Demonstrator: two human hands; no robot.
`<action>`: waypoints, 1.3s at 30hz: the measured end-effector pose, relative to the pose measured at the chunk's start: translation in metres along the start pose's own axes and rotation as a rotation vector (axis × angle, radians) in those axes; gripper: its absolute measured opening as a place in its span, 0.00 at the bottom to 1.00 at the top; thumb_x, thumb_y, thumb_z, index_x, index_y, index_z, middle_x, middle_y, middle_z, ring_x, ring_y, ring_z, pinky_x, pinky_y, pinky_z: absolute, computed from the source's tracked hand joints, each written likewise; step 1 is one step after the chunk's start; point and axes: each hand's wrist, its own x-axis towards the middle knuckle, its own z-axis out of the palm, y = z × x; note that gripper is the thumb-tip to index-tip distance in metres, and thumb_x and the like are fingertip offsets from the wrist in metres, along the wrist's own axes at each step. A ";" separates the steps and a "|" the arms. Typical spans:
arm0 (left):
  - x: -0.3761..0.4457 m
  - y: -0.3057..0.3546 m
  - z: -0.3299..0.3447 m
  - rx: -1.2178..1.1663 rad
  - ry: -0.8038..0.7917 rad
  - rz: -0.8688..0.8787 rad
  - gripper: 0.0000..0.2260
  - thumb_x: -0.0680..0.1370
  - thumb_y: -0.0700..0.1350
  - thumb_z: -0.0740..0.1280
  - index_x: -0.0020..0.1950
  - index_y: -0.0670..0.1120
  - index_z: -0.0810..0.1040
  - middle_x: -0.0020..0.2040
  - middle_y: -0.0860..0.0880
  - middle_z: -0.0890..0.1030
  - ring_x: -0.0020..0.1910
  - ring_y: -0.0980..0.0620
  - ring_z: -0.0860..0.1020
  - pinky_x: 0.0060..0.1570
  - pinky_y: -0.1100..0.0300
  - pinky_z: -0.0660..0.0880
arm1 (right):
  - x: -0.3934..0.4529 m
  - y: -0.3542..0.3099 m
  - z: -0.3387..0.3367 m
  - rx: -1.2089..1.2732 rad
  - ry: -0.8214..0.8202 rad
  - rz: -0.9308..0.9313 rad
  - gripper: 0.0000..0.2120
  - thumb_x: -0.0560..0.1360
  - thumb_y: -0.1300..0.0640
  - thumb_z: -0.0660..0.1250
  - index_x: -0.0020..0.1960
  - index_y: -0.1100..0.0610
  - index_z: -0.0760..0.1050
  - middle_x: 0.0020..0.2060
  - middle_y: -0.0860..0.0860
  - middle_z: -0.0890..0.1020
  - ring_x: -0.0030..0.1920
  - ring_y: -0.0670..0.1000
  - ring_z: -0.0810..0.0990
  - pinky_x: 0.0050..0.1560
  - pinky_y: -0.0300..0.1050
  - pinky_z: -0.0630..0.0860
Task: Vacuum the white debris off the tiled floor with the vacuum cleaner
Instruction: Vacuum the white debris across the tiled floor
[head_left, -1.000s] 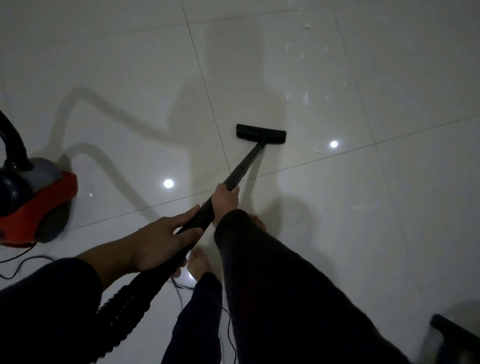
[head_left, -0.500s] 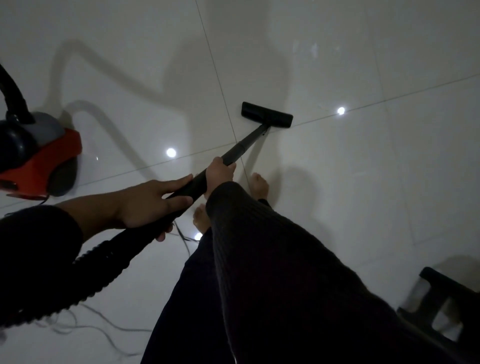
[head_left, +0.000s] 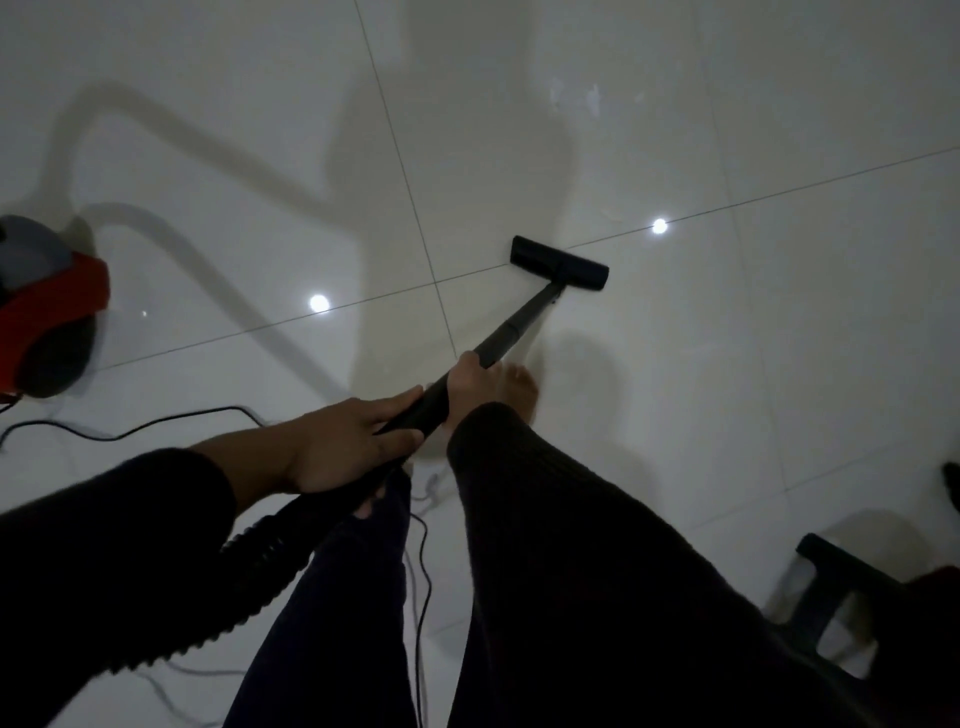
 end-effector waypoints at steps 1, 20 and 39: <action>0.008 0.005 0.006 -0.008 -0.008 0.003 0.27 0.80 0.50 0.60 0.76 0.60 0.52 0.26 0.50 0.80 0.26 0.51 0.80 0.29 0.64 0.76 | 0.003 -0.002 -0.007 -0.039 0.075 0.058 0.23 0.85 0.59 0.50 0.78 0.66 0.54 0.73 0.63 0.66 0.70 0.59 0.69 0.50 0.33 0.67; 0.083 0.127 0.050 -0.257 0.121 -0.056 0.25 0.80 0.48 0.61 0.73 0.63 0.56 0.29 0.44 0.79 0.24 0.50 0.79 0.24 0.64 0.74 | 0.085 -0.100 -0.089 -0.197 0.003 0.033 0.31 0.83 0.55 0.53 0.81 0.46 0.41 0.69 0.57 0.71 0.64 0.59 0.74 0.67 0.56 0.72; 0.140 0.185 -0.043 -0.282 0.160 0.055 0.26 0.80 0.50 0.60 0.75 0.63 0.52 0.31 0.45 0.80 0.26 0.50 0.80 0.25 0.66 0.74 | 0.142 -0.212 -0.033 -0.232 0.010 -0.044 0.31 0.82 0.55 0.54 0.80 0.45 0.45 0.70 0.57 0.70 0.63 0.59 0.73 0.67 0.60 0.72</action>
